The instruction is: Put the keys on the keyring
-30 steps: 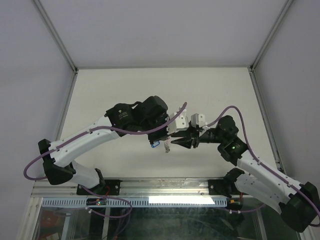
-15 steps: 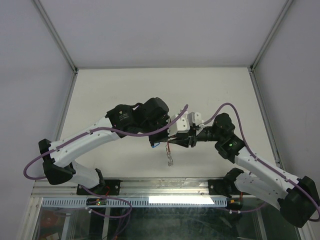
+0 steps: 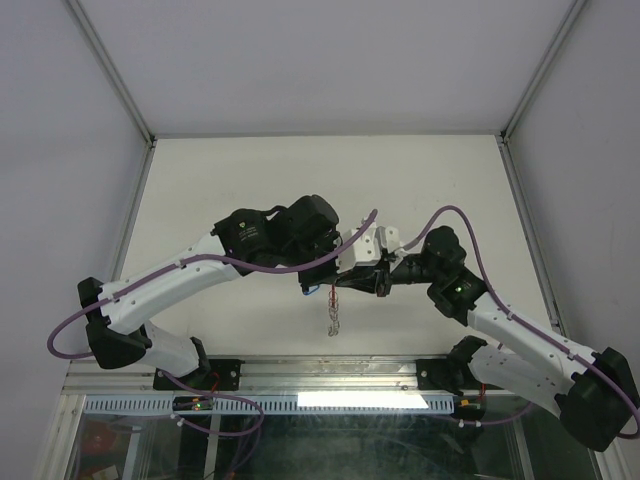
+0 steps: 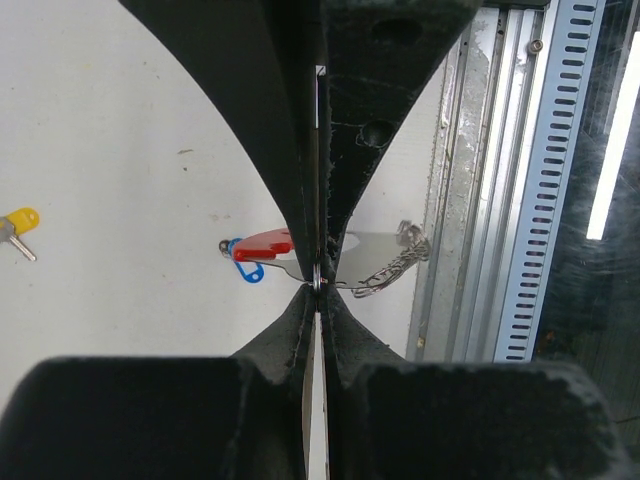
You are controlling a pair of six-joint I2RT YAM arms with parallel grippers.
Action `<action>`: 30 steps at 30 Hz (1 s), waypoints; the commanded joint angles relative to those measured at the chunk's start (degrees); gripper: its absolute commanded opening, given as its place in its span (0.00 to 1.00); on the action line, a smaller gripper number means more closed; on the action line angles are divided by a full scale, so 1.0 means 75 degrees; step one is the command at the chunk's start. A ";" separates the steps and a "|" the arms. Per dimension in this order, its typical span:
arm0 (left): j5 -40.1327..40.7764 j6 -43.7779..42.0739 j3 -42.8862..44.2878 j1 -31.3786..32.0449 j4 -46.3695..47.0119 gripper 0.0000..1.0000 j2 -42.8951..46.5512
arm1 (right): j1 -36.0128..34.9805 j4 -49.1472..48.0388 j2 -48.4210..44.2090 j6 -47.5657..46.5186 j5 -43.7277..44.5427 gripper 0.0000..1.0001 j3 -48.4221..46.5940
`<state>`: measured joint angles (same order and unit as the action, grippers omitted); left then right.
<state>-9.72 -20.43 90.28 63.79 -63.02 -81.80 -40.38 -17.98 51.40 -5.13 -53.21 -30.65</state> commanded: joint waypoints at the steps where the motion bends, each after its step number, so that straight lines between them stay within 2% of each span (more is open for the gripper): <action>1: -0.0172 -0.0040 0.0249 0.0087 0.0385 0.00 -0.0065 | -0.0112 -0.0358 -0.0174 -0.0248 0.0051 0.00 -0.0385; 6: -0.0077 0.0204 0.0044 0.0087 0.0940 0.12 0.0535 | -0.0112 -0.0517 -0.0543 -0.0292 0.0392 0.00 -0.0160; 12: 0.0193 0.0818 -0.0729 0.0085 0.2496 0.34 0.1845 | -0.0109 -0.1350 -0.1086 0.0223 0.0710 0.00 0.0231; 17: 0.0326 0.1404 -0.1619 0.0085 0.3774 0.43 0.3039 | -0.0112 -0.2429 -0.1520 0.0871 0.0919 0.00 0.0557; 24: 0.0234 0.2019 -0.2162 0.0082 0.4603 0.46 0.3789 | -0.0112 -0.4121 -0.1637 0.1975 0.1003 0.00 0.0755; 30: -0.0209 0.2114 -0.2178 0.0085 0.4769 0.46 0.3647 | -0.0110 -0.4577 -0.1576 0.2284 0.1046 0.00 0.0671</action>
<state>-8.38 -6.52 74.13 63.81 -31.53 -53.39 -40.88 -44.21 39.92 8.71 -46.87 -24.49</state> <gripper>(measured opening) 0.462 0.008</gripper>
